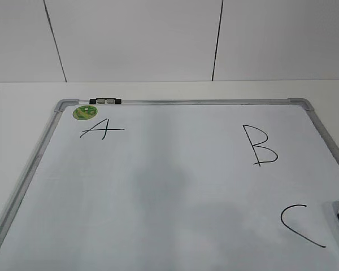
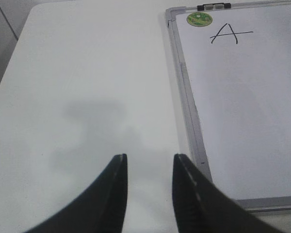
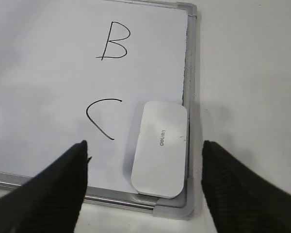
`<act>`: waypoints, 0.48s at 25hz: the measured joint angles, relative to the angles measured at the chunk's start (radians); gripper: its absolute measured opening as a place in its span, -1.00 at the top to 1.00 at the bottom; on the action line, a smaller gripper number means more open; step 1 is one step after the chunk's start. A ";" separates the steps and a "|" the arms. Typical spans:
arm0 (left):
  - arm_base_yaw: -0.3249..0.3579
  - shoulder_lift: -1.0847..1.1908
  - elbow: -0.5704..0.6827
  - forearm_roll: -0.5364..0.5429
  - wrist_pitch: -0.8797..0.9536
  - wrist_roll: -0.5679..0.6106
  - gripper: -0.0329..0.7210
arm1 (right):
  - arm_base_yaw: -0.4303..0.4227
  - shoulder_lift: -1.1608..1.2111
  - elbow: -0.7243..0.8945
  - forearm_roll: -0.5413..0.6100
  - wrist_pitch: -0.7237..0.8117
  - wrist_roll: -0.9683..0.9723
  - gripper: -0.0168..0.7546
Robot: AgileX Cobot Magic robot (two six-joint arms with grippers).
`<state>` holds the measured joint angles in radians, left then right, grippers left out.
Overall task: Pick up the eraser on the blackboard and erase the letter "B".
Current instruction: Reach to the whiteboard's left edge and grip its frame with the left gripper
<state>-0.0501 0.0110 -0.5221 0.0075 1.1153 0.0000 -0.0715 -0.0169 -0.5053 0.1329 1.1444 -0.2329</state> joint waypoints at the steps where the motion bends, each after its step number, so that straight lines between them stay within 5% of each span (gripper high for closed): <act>1: 0.000 0.000 0.000 0.000 0.000 0.000 0.28 | 0.000 0.000 0.000 0.000 0.000 0.000 -0.56; 12: 0.000 0.000 0.000 0.000 0.000 0.000 0.28 | 0.000 0.000 0.000 0.004 0.000 0.000 -0.56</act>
<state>-0.0501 0.0110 -0.5221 0.0075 1.1153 0.0000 -0.0715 -0.0169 -0.5053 0.1370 1.1444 -0.2329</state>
